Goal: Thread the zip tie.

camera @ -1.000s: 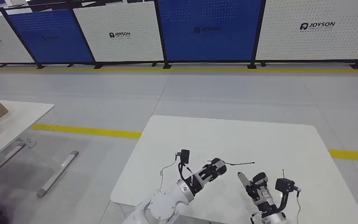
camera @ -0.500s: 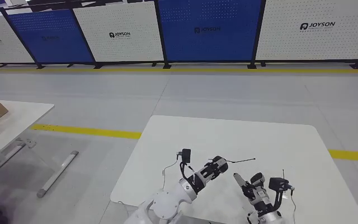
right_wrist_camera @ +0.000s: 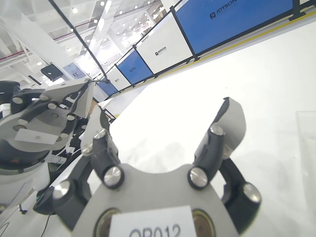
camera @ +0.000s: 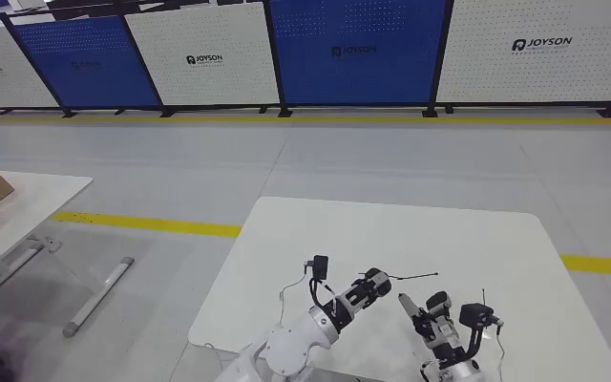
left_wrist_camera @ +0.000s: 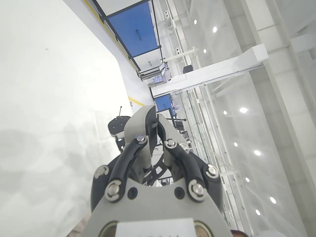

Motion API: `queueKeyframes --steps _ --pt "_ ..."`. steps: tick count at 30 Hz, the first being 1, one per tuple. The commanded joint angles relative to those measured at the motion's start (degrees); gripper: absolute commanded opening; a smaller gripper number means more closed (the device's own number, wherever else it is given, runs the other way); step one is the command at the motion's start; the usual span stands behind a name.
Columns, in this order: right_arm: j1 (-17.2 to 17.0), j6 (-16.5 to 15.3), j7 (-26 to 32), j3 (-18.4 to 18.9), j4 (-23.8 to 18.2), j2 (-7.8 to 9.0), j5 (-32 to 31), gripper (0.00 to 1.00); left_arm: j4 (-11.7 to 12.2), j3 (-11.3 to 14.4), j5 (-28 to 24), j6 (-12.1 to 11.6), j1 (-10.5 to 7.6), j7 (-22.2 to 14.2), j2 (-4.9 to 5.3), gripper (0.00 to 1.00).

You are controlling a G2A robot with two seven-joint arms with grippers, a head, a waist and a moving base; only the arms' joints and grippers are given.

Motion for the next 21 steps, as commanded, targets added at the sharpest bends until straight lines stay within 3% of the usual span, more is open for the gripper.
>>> queueKeyframes --steps 1,21 --pt "0.2 -0.3 0.4 -0.4 0.1 -0.06 -0.8 0.42 0.0 0.1 0.3 0.1 -0.06 0.1 0.01 0.0" --pt "-0.6 -6.6 3.0 0.5 -1.0 -0.12 1.6 0.31 1.2 1.9 0.9 0.8 -0.77 -0.6 -0.12 0.0"
